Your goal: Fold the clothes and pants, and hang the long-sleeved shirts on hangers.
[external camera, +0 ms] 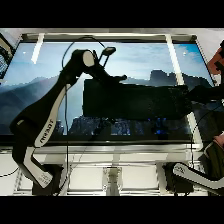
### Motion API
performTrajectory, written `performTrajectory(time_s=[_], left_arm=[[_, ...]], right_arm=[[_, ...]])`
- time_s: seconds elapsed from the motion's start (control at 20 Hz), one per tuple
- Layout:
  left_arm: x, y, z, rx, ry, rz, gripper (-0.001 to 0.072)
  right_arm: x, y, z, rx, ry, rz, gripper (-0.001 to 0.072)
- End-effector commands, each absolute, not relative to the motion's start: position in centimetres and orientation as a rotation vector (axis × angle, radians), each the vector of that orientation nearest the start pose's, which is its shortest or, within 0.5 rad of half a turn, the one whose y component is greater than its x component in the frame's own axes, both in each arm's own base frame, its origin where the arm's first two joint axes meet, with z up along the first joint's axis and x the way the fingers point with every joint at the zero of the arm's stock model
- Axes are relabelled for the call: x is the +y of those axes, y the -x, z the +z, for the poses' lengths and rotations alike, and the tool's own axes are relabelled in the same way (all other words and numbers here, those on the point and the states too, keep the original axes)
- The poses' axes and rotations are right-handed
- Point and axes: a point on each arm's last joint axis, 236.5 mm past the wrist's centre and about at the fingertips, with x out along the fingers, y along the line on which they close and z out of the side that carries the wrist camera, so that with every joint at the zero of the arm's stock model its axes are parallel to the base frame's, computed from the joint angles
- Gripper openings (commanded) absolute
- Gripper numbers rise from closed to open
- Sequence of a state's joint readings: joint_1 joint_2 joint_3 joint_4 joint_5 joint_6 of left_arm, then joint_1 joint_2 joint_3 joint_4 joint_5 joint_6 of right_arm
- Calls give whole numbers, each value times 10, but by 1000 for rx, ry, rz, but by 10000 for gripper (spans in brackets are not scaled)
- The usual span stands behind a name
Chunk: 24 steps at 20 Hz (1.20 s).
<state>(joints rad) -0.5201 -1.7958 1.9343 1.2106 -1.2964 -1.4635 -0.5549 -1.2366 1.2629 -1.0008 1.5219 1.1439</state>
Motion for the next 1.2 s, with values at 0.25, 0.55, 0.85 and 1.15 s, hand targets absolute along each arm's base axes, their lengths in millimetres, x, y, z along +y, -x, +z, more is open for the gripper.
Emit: performTrajectory(time_s=[0.25, 0.55, 0.85, 1.15], left_arm=[[-368, -380, 16, 1336, -127, -836, 346], [-384, -364, 56, 1299, -7, -1037, 381], [-228, -429, 45, 1387, -70, -614, 602], [-109, -442, 7, 1525, 123, -354, 650]], right_arm=[[-60, -339, 79, 1210, -449, 258, 340], [-57, -340, 80, 1205, -458, 265, 340], [-2, -354, 62, 1196, -471, 376, 319], [119, -402, 35, 1085, -261, 480, 123]])
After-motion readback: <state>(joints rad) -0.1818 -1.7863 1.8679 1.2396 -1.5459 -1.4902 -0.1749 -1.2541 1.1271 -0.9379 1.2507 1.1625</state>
